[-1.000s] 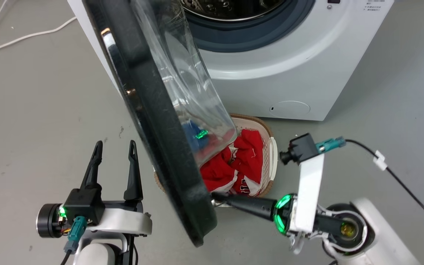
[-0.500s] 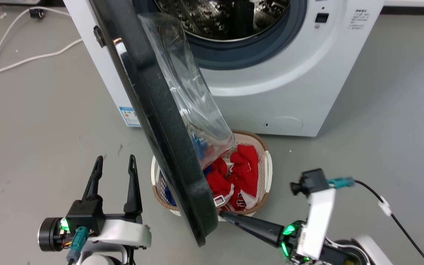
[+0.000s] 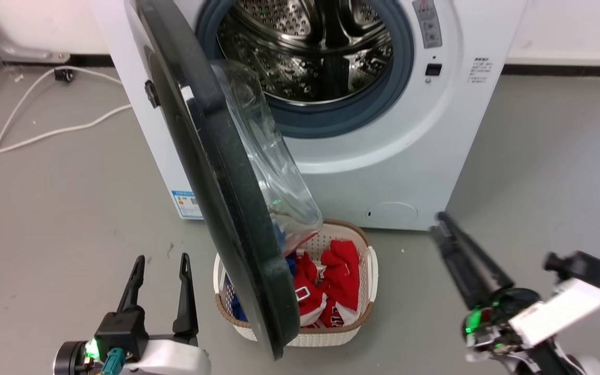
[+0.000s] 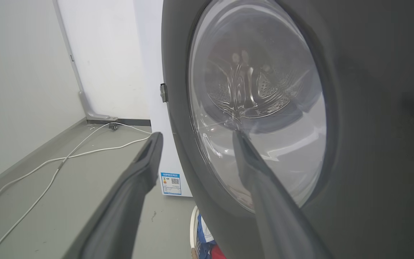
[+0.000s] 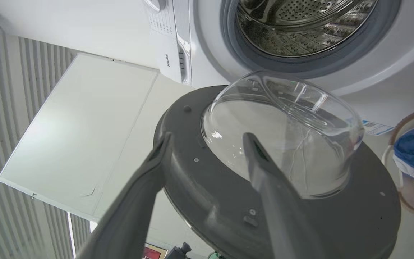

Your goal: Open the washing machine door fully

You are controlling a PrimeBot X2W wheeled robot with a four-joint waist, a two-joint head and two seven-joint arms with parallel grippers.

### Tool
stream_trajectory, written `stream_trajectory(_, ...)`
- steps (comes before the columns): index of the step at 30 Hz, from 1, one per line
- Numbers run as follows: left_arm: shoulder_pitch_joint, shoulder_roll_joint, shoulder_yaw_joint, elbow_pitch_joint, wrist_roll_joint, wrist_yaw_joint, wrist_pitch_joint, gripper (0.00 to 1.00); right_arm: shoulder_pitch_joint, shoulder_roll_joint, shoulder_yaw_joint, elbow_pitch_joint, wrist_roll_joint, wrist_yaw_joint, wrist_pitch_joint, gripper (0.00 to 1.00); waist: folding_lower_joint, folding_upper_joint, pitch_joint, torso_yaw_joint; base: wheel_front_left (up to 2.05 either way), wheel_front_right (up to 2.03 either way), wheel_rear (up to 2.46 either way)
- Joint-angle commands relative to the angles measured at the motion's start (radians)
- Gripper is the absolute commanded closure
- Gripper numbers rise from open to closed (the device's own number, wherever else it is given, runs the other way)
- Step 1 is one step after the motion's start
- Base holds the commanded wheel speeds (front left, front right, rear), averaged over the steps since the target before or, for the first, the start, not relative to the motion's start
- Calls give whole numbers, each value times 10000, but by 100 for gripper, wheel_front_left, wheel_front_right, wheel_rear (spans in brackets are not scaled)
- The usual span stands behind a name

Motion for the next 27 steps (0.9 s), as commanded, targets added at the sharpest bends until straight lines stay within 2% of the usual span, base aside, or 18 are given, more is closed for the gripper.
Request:
stream_trajectory(1,97,0,23,7,-5,-5,-27,0,145,53,-75,-76,-81,25,-127,0,1,0,-94,-19,0,0,0)
stream_trajectory(4,198,0,52,-28,0,-11,-27,0,383,59,-509,-311,-328,25,-830,0,1,0,-172,-48,0,0,0)
stream_trajectory(6,268,0,81,-40,5,-21,-27,0,487,-124,-796,-428,-957,25,-1516,0,1,0,-217,-70,0,0,0)
stream_trajectory(11,370,0,150,-103,29,-16,-27,0,618,-637,-1030,-357,-4069,25,-4624,0,1,0,-300,-137,0,0,0)
stream_trajectory(13,449,0,171,-109,16,-9,-27,0,670,-831,-1047,-221,-5418,24,-5198,0,1,0,-326,-167,0,0,0)
stream_trajectory(15,482,-3,170,-121,-4,3,-27,0,666,-1015,-1114,-150,-7114,22,-5346,0,1,0,-344,-198,0,0,0)
stream_trajectory(19,494,0,163,-152,-10,11,-27,0,790,-598,-1429,-480,-10382,15,-5360,0,1,0,-344,-245,0,0,0)
stream_trajectory(21,498,0,149,-149,-7,4,-27,0,894,-624,-1340,-565,-11799,13,-5363,0,1,0,-346,-245,0,0,0)
stream_trajectory(24,504,0,136,-158,-18,26,-27,0,1100,-264,-1307,-415,-12778,13,-5364,0,1,0,-360,-243,0,0,0)
stream_trajectory(27,504,-2,113,-162,-32,42,-27,0,1264,-168,-1338,-200,-13693,13,-5365,0,1,0,-367,-223,0,0,0)
